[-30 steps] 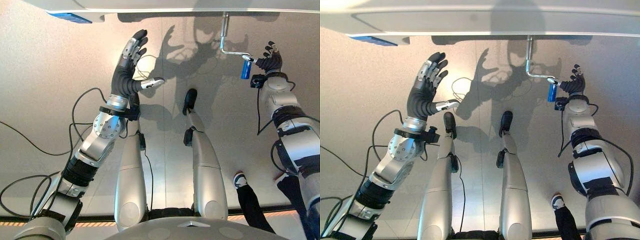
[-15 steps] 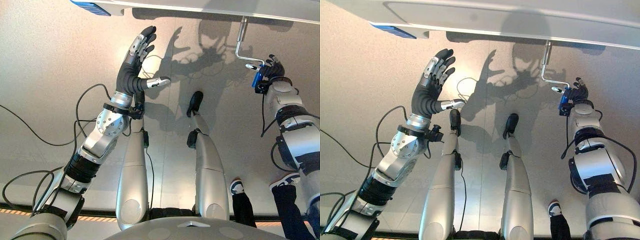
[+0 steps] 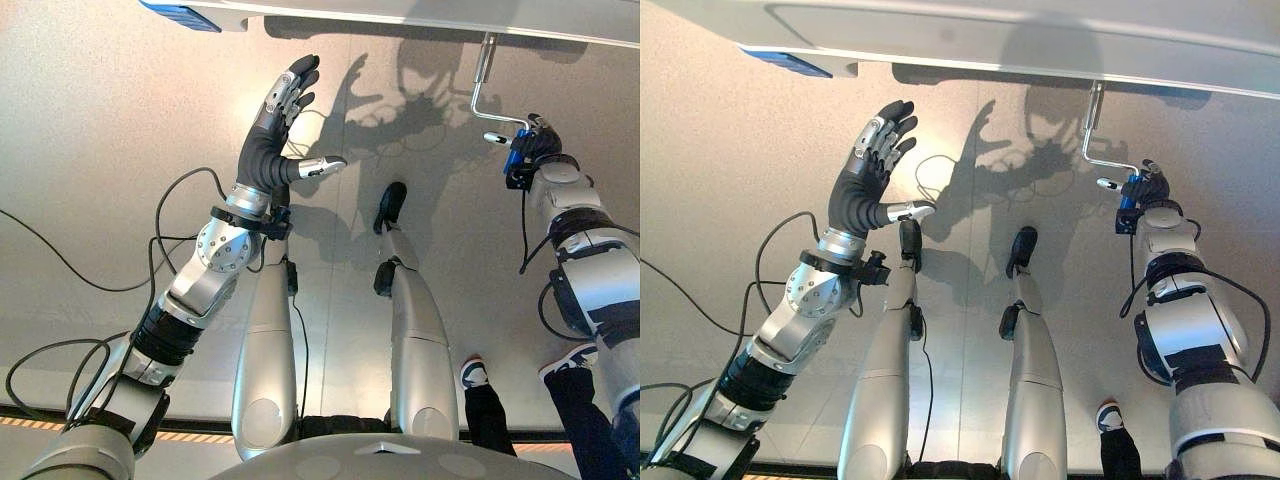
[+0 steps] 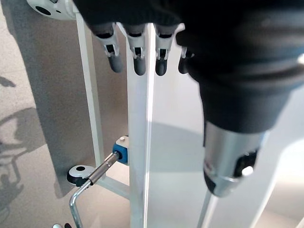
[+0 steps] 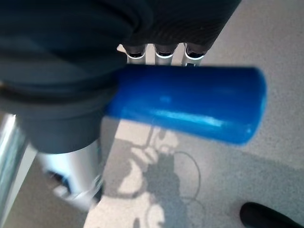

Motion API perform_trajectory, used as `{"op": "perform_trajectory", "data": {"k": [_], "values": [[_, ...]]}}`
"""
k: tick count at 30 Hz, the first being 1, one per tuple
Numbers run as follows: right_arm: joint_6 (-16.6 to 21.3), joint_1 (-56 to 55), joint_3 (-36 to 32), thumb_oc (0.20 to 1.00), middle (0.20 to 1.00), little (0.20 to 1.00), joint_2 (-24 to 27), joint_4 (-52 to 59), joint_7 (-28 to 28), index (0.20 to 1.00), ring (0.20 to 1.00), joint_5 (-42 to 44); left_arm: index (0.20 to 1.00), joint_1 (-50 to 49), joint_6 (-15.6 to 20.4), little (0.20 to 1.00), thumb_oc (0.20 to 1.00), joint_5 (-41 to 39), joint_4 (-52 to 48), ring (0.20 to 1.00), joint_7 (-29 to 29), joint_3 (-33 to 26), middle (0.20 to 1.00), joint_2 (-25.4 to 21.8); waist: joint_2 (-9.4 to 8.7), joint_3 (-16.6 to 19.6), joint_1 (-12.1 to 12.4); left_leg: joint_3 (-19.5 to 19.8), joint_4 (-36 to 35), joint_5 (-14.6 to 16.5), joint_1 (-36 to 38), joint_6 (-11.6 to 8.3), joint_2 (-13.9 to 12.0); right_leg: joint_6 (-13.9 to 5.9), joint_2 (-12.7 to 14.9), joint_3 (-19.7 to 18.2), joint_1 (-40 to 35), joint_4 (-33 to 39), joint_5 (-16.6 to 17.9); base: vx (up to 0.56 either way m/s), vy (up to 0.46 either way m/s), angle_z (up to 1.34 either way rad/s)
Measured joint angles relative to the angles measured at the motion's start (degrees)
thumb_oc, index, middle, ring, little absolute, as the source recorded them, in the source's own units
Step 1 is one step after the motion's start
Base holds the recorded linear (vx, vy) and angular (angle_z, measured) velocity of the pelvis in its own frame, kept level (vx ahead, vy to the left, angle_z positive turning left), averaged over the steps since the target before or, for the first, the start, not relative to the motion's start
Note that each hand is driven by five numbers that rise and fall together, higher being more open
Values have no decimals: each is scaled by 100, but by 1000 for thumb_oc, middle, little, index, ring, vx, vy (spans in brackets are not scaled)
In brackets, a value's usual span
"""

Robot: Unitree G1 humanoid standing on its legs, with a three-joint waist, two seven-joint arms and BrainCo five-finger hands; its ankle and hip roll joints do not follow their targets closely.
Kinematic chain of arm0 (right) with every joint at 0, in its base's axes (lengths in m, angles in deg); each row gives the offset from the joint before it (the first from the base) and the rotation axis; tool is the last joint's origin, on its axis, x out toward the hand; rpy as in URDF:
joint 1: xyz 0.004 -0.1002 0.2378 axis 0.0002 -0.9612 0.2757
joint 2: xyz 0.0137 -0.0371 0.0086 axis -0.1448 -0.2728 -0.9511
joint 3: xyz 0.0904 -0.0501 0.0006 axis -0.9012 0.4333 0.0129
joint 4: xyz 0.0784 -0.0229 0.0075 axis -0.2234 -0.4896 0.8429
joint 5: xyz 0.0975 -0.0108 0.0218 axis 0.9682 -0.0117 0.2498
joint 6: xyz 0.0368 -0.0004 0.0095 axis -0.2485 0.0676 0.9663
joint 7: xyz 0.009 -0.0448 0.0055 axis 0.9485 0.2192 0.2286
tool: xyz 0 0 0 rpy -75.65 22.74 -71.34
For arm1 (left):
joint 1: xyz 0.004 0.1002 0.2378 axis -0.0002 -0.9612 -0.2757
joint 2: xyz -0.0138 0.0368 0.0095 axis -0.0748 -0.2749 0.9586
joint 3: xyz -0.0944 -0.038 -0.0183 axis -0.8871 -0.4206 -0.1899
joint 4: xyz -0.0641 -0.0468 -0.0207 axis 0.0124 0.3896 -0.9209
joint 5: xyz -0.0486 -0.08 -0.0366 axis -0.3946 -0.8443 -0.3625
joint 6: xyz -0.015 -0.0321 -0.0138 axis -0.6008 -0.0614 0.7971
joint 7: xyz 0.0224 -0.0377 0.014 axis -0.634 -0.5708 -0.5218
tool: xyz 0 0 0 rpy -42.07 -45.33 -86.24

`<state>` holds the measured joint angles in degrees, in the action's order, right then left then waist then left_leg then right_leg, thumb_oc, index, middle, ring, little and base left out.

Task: Raise the hospital bed

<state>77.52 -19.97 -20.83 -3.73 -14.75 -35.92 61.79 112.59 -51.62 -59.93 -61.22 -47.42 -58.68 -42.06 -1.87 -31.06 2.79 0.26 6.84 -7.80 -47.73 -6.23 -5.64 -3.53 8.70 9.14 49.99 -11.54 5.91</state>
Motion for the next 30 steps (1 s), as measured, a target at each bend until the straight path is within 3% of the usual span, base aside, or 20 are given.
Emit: {"op": "perform_trajectory", "data": {"k": [19, 24, 30], "values": [[3, -12, -247, 200, 200, 200, -160, 2, -28, 200, 200, 44, 1000, 84, -3, 1000, 1000, 0, 0, 1000, -9, 1, 1000, -2, 1, 0, 82, -4, 0, 0, 1, 0, 2, 0, 3, -8, 3, -3, 0, 0, 0, 0], [23, -25, -369, 200, 200, 200, -229, 45, -52, 200, 200, 423, 1000, 82, -3, 1000, 1000, -5, 0, 1000, -10, 0, 1000, -2, 1, 0, 56, -4, 0, 0, 1, 0, 1, 0, 1, -13, 3, -4, 0, 0, 0, 0], [407, -763, -389, 200, 200, 200, -240, 1237, -124, 200, 200, 1160, 1000, 18, -17, 1000, 1000, -2, -37, 1000, -61, -26, 1000, -20, -17, 0, -133, -8, -6, 3, -5, -1, -15, 0, -21, -28, 9, 0, 0, 0, 0, 0]]}}
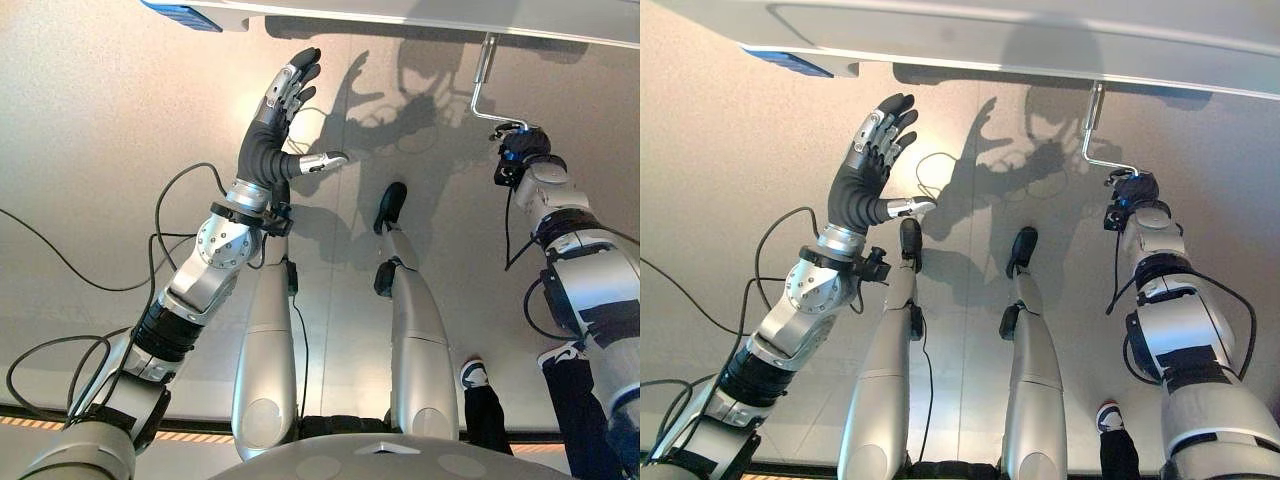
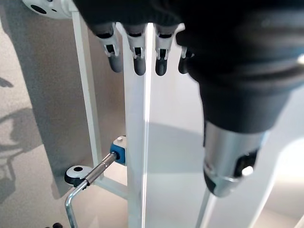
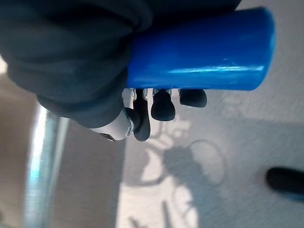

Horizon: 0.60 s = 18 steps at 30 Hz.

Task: Raise the hospital bed

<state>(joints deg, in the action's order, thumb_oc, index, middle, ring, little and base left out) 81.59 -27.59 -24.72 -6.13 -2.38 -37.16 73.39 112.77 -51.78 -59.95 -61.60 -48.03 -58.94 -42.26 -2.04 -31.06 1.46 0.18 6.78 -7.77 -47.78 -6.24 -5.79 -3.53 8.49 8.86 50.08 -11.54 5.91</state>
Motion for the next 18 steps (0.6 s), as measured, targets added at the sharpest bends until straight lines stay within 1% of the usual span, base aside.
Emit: {"op": "perform_trajectory", "data": {"k": [1, 2, 3, 4, 5, 6, 7, 8, 9, 10, 11, 13, 16, 18], "values": [[35, -232, 0, 200, 200, 200, -12, 531, 1, 200, 200, 216, 1000, -111, -26, 1000, 1000, 8, -140, 1000, -12, -99, 1000, -47, -53, 0, -99, -9, -4, 1, -5, 1, 2, 0, -1, -14, 14, 2, 0, 0, 0, 0], [86, -317, 0, 200, 200, 200, -16, 676, 6, 200, 200, 264, 1000, -140, -34, 1000, 1000, 8, -174, 1000, -13, -136, 1000, -48, -75, 2, -121, -13, -4, 2, -3, -1, 0, 0, -5, -23, 18, 2, 0, -10, -7, -4], [158, -616, -16, 200, 200, 200, -20, 1265, -5, 200, 200, 450, 1000, -220, -41, 1000, 1000, 14, -263, 1000, -49, -253, 1000, -74, -143, 0, -235, -20, -7, 4, -3, -2, -2, 0, -8, -33, 23, 7, 0, -10, -6, -4], [255, -789, -32, 200, 200, 200, -26, 1583, -7, 200, 200, 561, 1000, -219, -44, 1000, 1000, 15, -286, 1000, -62, -284, 1000, -124, -206, 0, -289, -37, -7, 10, 2, -7, -11, 1, -21, -45, 28, 9, 1, -10, -18, -3], [254, -886, -39, 200, 200, 200, -21, 1786, -22, 200, 200, 632, 1000, -241, -47, 1000, 1000, 20, -322, 1000, -69, -319, 1000, -153, -240, -1, -329, -37, -7, 10, 1, -8, -12, 1, -22, -44, 28, 10, 1, -8, -22, -3], [318, -1233, -106, 200, 200, 200, -13, 2412, -58, 200, 200, 782, 1000, -325, -48, 1000, 1000, 59, -406, 1000, -102, -427, 1000, -190, -312, 1, -397, -45, -9, 14, 3, -12, -17, 1, -25, -47, 27, 22, 1, 0, 0, 0], [360, -1392, -108, 200, 200, 200, -9, 2641, -54, 200, 200, 783, 1000, -346, -48, 1000, 1000, 60, -409, 1000, -114, -464, 1000, -199, -357, 3, -409, -54, -8, 17, 9, -11, -16, 2, -23, -50, 27, 24, 2, -6, -11, -3], [378, -1671, -125, 200, 200, 200, 25, 3192, -62, 200, 200, 848, 1000, -363, -53, 1000, 1000, 59, -426, 1000, -126, -501, 1000, -227, -426, -3, -447, -64, -9, 21, 9, -15, -26, 3, -32, -57, 27, 30, 3, 0, 0, 0], [391, -1895, -159, 200, 200, 200, 46, 3522, -52, 200, 200, 873, 1000, -393, -53, 1000, 1000, 59, -470, 1000, -131, -506, 1000, -276, -453, -5, -447, -64, -10, 21, 4, -15, -24, 4, -30, -57, 34, 35, 3, 0, 0, 0], [444, -2257, -213, 200, 200, 200, 59, 4242, 5, 200, 200, 944, 1000, -472, -57, 1000, 1000, 61, -576, 1000, -132, -512, 1000, -407, -502, -5, -493, -69, -11, 26, 5, -16, -21, 4, -30, -60, 31, 39, 3, 0, 0, 0], [471, -2395, -229, 200, 200, 200, 69, 4516, 21, 200, 200, 980, 1000, -504, -56, 1000, 1000, 61, -611, 1000, -130, -519, 1000, -471, -516, 2, -504, -70, -11, 30, 8, -11, -18, 3, -27, -59, 25, 42, 3, 0, 0, 0], [387, -2734, -219, 200, 200, 200, 237, 5260, 93, 200, 200, 1271, 1000, -619, -56, 1000, 1000, 61, -785, 1000, -120, -645, 1000, -657, -534, -3, -479, -69, -11, 36, 13, -6, -11, 1, -18, -55, 6, 61, 4, 0, 0, 0], [352, -2989, -206, 200, 200, 200, 447, 5566, 119, 200, 200, 1734, 1000, -762, -51, 1000, 1000, 59, -1001, 1000, -117, -736, 1000, -882, -542, -6, -360, -67, -12, 43, 10, -2, -7, 0, -5, -48, -1, 75, 3, 0, 2, 1], [352, -3010, -153, 200, 200, 200, 492, 5582, 146, 200, 200, 1926, 1000, -862, -39, 1000, 1000, 57, -1052, 1000, -117, -764, 1000, -969, -543, -6, -354, -52, -11, 43, 11, -2, -20, -1, 8, -44, -11, 75, 4, 3, -4, 4]]}}
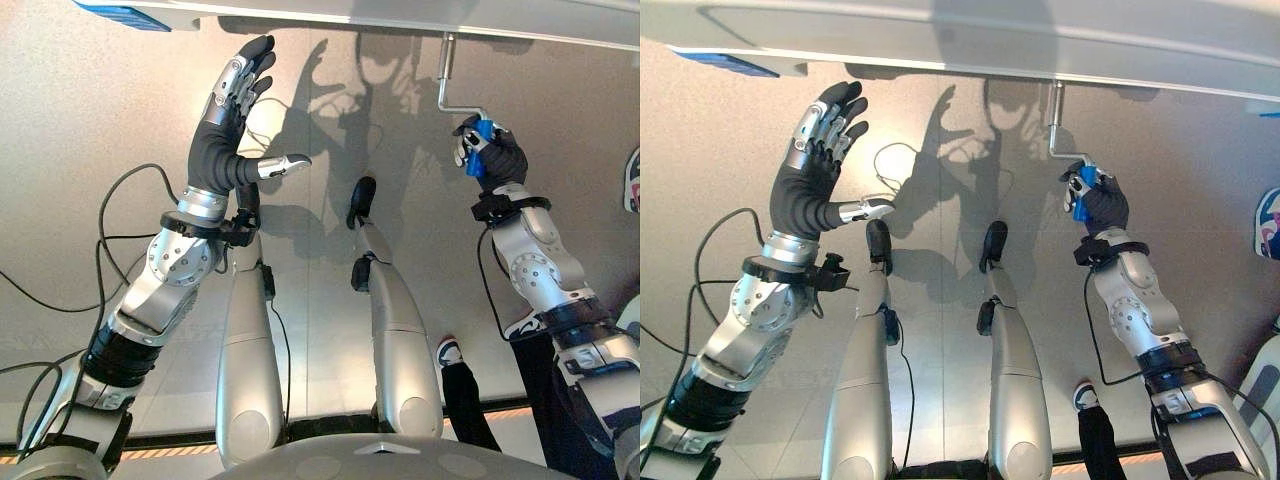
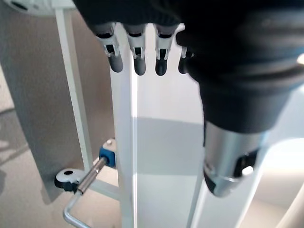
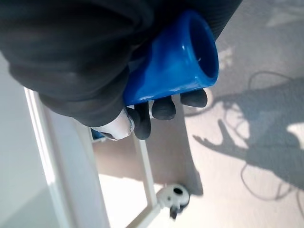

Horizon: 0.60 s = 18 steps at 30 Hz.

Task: Raise the hospital bed

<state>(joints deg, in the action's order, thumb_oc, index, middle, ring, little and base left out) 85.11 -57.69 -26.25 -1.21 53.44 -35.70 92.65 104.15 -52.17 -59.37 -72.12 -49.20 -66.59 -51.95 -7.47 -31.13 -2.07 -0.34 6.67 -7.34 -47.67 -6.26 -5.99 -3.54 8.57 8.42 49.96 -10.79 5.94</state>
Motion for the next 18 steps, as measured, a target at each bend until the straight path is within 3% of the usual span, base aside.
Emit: {"op": "perform_trajectory", "data": {"k": [7, 10, 15, 17, 18], "values": [[-8, 463, 939, 200, 200, 200, 526, 167, 4, 200, 200, 874, 1000, -19, 1, 1000, 1000, -20, -1, 1000, 57, 55, 1000, -92, 0, 0, 39, 84, 33, -3, -11, -2, -3, -9, 11, 120, -79, 18, 4, 5, 2, 1], [-100, 966, 1707, 200, 200, 200, 648, 156, 14, 200, 200, 877, 1000, 27, 1, 1000, 1000, -72, 16, 1000, 68, 121, 1000, -69, 1, 1, 23, 133, 64, -6, -41, -10, -8, -7, -8, 164, -88, 18, 5, 27, -8, 0], [-167, 1347, 2130, 200, 200, 200, 263, -219, -22, 200, 200, 876, 1000, 83, 9, 1000, 1000, -229, 79, 1000, 64, 144, 1000, 89, 30, 10, 216, 280, 115, -15, -132, -88, -67, 31, -75, 321, -103, 21, -10, 13, -5, 5], [-136, 1619, 2189, 200, 200, 200, -109, -688, -18, 200, 200, 828, 1000, 80, 2, 1000, 1000, -293, 107, 1000, 67, 153, 1000, 207, 46, 11, 293, 362, 138, -25, -171, -101, -67, 47, -76, 351, -113, 4, -24, 31, 20, 8], [-142, 1931, 2176, 200, 200, 200, -562, -1364, -97, 200, 200, 791, 1000, 107, 3, 1000, 1000, -408, 190, 1000, 67, 208, 1000, 385, 52, 18, 379, 372, 151, -23, -129, -112, -77, 66, -77, 382, -159, -9, -45, -32, 39, 6]]}}
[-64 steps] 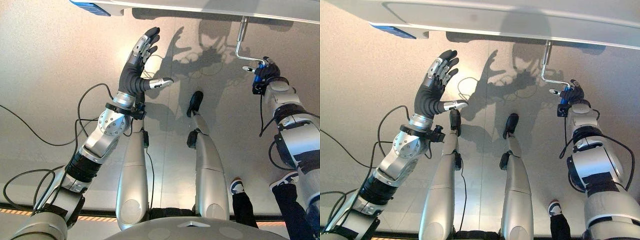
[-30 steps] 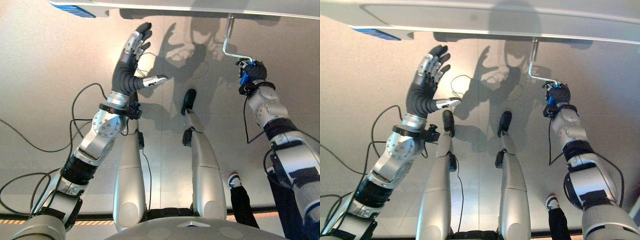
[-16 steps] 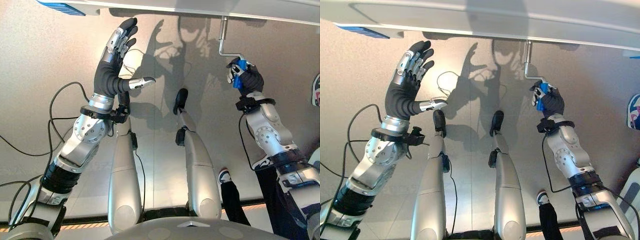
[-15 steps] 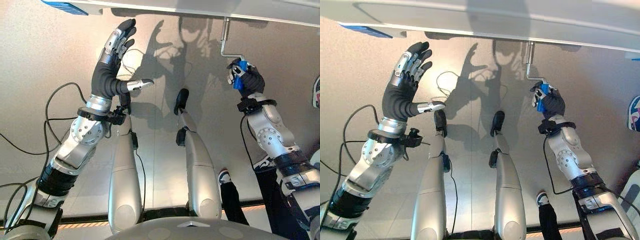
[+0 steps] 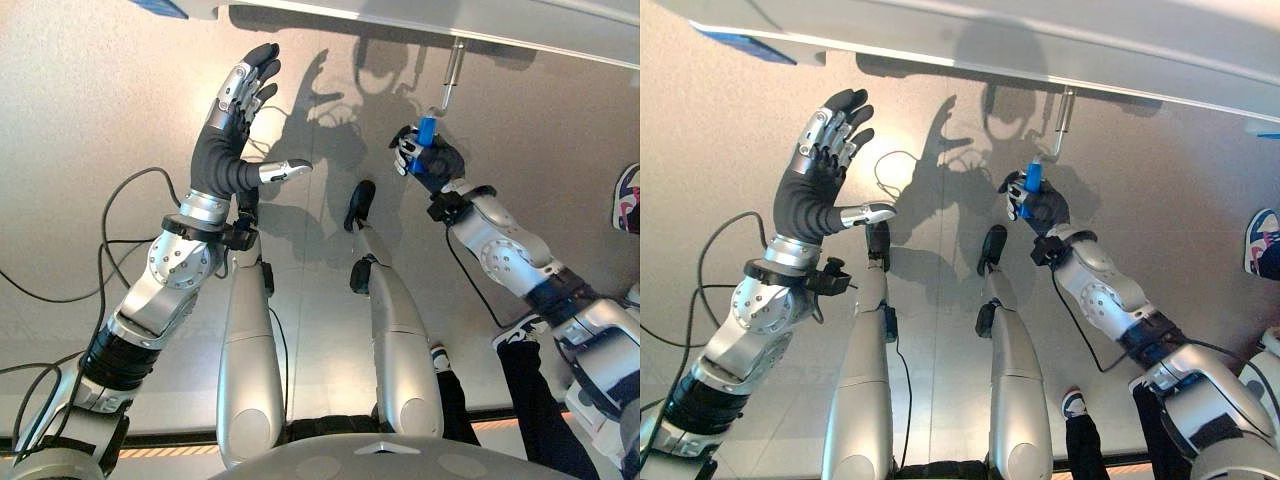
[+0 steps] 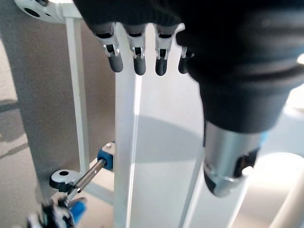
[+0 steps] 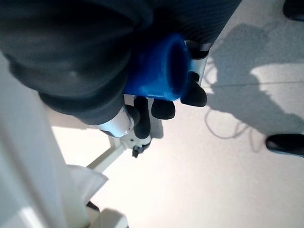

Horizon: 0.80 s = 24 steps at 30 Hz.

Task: Raise the hospital bed

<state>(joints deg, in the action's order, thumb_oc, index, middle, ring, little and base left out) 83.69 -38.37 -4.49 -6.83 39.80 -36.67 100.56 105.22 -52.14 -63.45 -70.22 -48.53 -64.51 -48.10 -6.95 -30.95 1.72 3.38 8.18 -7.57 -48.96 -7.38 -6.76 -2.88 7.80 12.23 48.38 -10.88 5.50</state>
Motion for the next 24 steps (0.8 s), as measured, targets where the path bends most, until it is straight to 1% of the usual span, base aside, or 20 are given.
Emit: {"op": "perform_trajectory", "data": {"k": [1, 2, 3, 4, 5, 6, 8, 9, 11, 12, 13, 14, 15, 16, 17, 20, 23, 24], "values": [[4, 141, -1, 200, 200, 200, -137, -249, -10, 200, 200, -39, 1000, 21, 18, 1000, 1000, -35, -1, 1000, -2, 16, 1000, 76, 17, 4, 68, 10, 5, 8, -15, -8, -3, 3, -1, 23, 1, -7, -10, 74, 13, 7], [2, 618, -109, 200, 200, 200, -544, -1073, -61, 200, 200, -172, 1000, 68, 56, 1000, 1000, -114, 5, 1000, 1, 35, 1000, 184, 25, 6, 131, 54, 21, 14, -90, -20, -6, -12, -14, 68, 41, 7, -33, 17, 17, 6], [-10, 756, -173, 200, 200, 200, -653, -1273, -148, 200, 200, -173, 1000, 112, 55, 1000, 1000, -119, 22, 1000, -1, 71, 1000, 220, 33, 5, 184, 77, 26, -13, -141, -23, -7, -12, -13, 70, 86, -2, -34, 23, 32, 8], [8, 940, -258, 200, 200, 200, -839, -1819, -167, 200, 200, -411, 1000, 182, 54, 1000, 1000, -247, 105, 1000, 0, 153, 1000, 285, 44, 0, 285, 116, 29, -32, -185, -30, -4, 25, -12, 98, 118, -11, -10, -28, 49, 7], [3, 1058, -293, 200, 200, 200, -949, -2107, -185, 200, 200, -495, 1000, 188, 54, 1000, 1000, -282, 121, 1000, -2, 156, 1000, 320, 44, -1, 308, 129, 35, -31, -195, -32, -5, 28, -11, 108, 126, -24, -12, 15, 46, 6], [-13, 1213, -451, 200, 200, 200, -1100, -2540, -252, 200, 200, -595, 1000, 237, 59, 1000, 1000, -351, 119, 1000, -3, 220, 1000, 344, 46, -2, 408, 144, 32, -30, -248, -33, 1, 30, -5, 114, 181, -50, -32, 12, 47, 6], [-27, 1360, -516, 200, 200, 200, -1165, -2917, -256, 200, 200, -804, 1000, 298, 61, 1000, 1000, -399, 161, 1000, -2, 238, 1000, 336, 53, -4, 455, 157, 39, -35, -291, -27, 21, 26, 20, 131, 229, -81, -44, 12, 43, 5], [-39, 1683, -723, 200, 200, 200, -1419, -3792, -216, 200, 200, -1055, 1000, 356, 62, 1000, 1000, -454, 245, 1000, -7, 252, 1000, 394, 85, 6, 498, 162, 40, -37, -296, -23, 36, 16, 36, 137, 235, -90, -52, 11, 31, 4], [-90, 2022, -1022, 200, 200, 200, -1539, -4589, -276, 200, 200, -1230, 1000, 488, 66, 1000, 1000, -478, 286, 1000, -10, 364, 1000, 453, 183, 7, 648, 172, 41, -42, -319, -18, 50, 11, 49, 140, 257, -106, -57, 9, 13, 4], [-158, 2209, -1173, 200, 200, 200, -1524, -5006, -318, 200, 200, -1386, 1000, 577, 67, 1000, 1000, -487, 283, 1000, -7, 486, 1000, 454, 257, 13, 743, 186, 44, -47, -353, -11, 61, 3, 62, 142, 294, -146, -76, 10, 19, 7], [-184, 2275, -1208, 200, 200, 200, -1501, -5154, -331, 200, 200, -1452, 1000, 595, 77, 1000, 1000, -488, 279, 1000, -8, 540, 1000, 465, 312, 8, 759, 217, 60, -48, -378, -10, 77, -3, 69, 153, 311, -191, -103, 7, 39, 16], [-217, 2323, -1395, 200, 200, 200, -1387, -5368, -344, 200, 200, -1729, 1000, 652, 82, 1000, 1000, -494, 292, 1000, -5, 646, 1000, 497, 424, 18, 806, 269, 65, -56, -423, 0, 120, -12, 133, 194, 372, -299, -171, 7, 41, 18], [-249, 2326, -1486, 200, 200, 200, -1279, -5453, -364, 200, 200, -1861, 1000, 689, 88, 1000, 1000, -494, 292, 1000, 2, 713, 1000, 522, 493, 11, 849, 279, 70, -60, -440, 5, 147, -21, 161, 196, 413, -371, -211, 1, 41, 22], [-284, 2316, -1694, 200, 200, 200, -1091, -5591, -361, 200, 200, -2073, 1000, 702, 115, 1000, 1000, -497, 288, 1000, 9, 773, 1000, 611, 622, 16, 906, 301, 78, -71, -489, 21, 196, -37, 226, 214, 488, -477, -260, 5, 40, 18], [-301, 2346, -1754, 200, 200, 200, -990, -5666, -391, 200, 200, -2176, 1000, 716, 122, 1000, 1000, -503, 289, 1000, 6, 823, 1000, 660, 734, 17, 943, 308, 91, -78, -544, 31, 239, -54, 261, 215, 571, -583, -306, 8, 51, 16], [-336, 2258, -2019, 200, 200, 200, -678, -5634, -426, 200, 200, -2293, 1000, 847, 137, 1000, 1000, -494, 279, 1000, 68, 961, 1000, 642, 828, 16, 1024, 287, 132, -81, -694, 40, 296, -58, 350, 184, 801, -754, -364, 9, 38, 4], [-345, 2216, -2120, 200, 200, 200, -608, -5647, -438, 200, 200, -2294, 1000, 914, 146, 1000, 1000, -489, 281, 1000, 89, 999, 1000, 635, 830, 16, 1003, 262, 155, -82, -776, 43, 298, -58, 357, 130, 933, -830, -382, 7, -1, -2], [-348, 2194, -2193, 200, 200, 200, -527, -5593, -405, 200, 200, -2295, 1000, 948, 149, 1000, 1000, -487, 276, 1000, 101, 1058, 1000, 609, 830, 15, 1030, 217, 170, -78, -798, 48, 302, -54, 357, 74, 993, -872, -385, 12, -23, -9]]}}
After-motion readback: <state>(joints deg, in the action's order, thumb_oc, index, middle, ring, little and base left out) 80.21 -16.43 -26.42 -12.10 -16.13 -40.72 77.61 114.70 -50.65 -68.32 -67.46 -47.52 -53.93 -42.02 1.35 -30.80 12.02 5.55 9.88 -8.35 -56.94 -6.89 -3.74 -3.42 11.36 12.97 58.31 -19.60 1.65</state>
